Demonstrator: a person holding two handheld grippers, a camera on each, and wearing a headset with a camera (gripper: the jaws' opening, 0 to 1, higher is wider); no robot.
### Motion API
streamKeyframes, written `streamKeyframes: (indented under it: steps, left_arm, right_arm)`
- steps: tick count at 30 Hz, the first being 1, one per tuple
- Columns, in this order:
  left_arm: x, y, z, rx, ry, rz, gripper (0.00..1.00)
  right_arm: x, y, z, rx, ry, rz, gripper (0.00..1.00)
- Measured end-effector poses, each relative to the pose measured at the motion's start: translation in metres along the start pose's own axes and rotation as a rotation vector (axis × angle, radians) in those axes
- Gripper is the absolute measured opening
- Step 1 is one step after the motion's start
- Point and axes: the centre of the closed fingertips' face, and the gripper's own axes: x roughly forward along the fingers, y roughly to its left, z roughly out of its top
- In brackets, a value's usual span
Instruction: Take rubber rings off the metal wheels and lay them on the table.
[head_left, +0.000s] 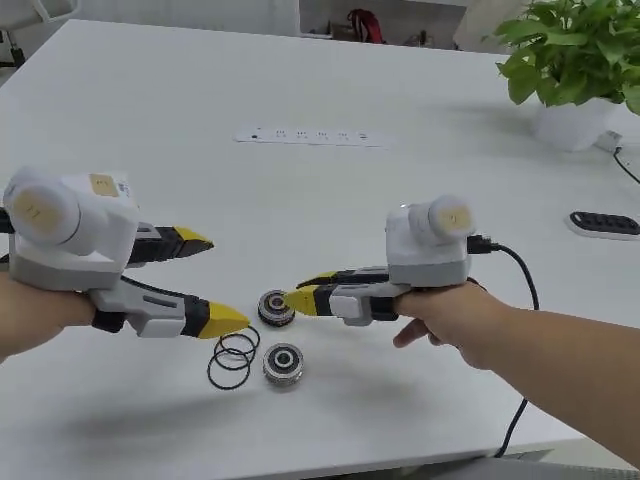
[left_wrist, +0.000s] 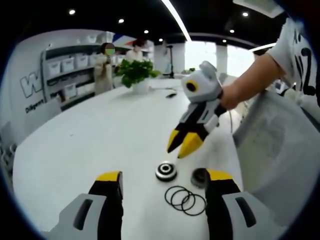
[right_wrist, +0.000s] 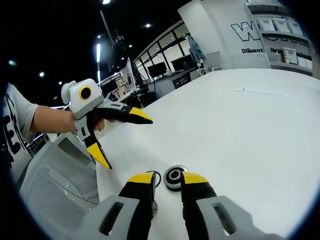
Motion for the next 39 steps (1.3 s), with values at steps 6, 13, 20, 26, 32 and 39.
streamKeyframes:
  steps: [6,13,20,26,32,39]
  left_arm:
    - [0.007,-0.001,-0.002,-0.003,0.007,-0.008,0.65]
    - [0.016,0.001,-0.004,-0.014,0.013,-0.013,0.62]
    - [0.026,-0.001,-0.008,-0.021,0.025,-0.028,0.59]
    - [0.033,0.0,-0.01,-0.029,0.031,-0.039,0.57]
    - [0.039,0.0,-0.015,-0.035,0.041,-0.049,0.53]
    - [0.047,-0.003,-0.016,-0.037,0.045,-0.063,0.48]
  right_arm:
    - [-0.001,-0.008,-0.006,-0.044,0.015,-0.016,0.17]
    - [0.0,-0.013,-0.012,-0.108,0.032,-0.019,0.16]
    - [0.004,-0.016,-0.023,-0.165,0.07,-0.011,0.17]
    - [0.007,-0.018,-0.027,-0.188,0.08,-0.003,0.16]
    - [0.011,-0.019,-0.032,-0.208,0.093,0.005,0.16]
    - [0.014,-0.02,-0.033,-0.212,0.088,0.015,0.15]
